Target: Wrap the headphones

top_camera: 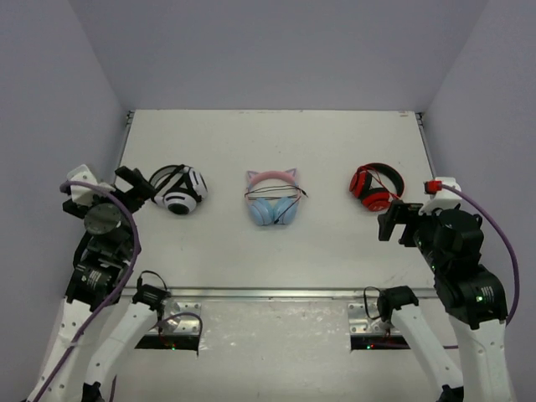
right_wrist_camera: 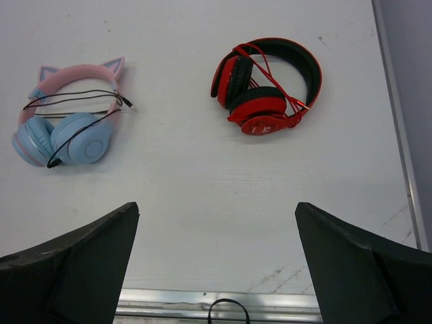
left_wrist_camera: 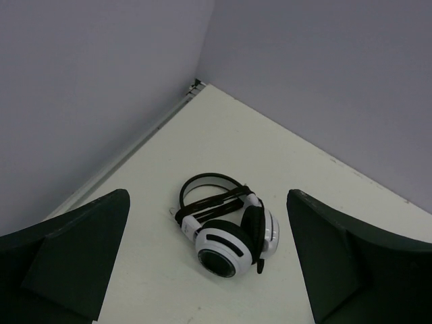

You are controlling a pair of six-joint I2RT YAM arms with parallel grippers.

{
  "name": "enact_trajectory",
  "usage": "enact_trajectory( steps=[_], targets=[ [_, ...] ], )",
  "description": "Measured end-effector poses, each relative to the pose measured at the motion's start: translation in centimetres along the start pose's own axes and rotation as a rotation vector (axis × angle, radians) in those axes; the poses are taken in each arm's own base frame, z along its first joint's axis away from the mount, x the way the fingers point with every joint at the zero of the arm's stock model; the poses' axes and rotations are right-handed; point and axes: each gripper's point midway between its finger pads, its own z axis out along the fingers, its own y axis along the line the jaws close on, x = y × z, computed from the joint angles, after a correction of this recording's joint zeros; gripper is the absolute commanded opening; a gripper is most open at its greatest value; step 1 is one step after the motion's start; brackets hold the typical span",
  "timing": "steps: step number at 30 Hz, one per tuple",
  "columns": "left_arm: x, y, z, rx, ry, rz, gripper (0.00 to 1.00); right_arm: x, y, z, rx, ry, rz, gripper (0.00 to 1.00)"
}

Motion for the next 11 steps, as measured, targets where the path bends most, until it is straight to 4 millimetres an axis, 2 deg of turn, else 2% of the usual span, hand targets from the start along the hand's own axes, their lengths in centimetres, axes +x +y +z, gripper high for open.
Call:
enact_trajectory(
  steps=[5, 7, 11],
  targets=[
    [2.1, 3.0, -1.1, -0.048, -0.042, -0.020, 1.00, 0.3, -0.8, -1.0, 0.028, -0.023, -0.011, 0.99],
    [2.7, 3.5, -1.2, -0.059, -0.037, -0.014, 1.00, 0.4, -0.8, -1.2, 0.028, -0.024, -0.010, 0.99],
    [2.8, 3.7, -1.5, -0.060, -0.044, -0.022, 1.00, 1.1, -0.9, -0.9, 0.031, -0.008, -0.011, 0.99]
  ],
)
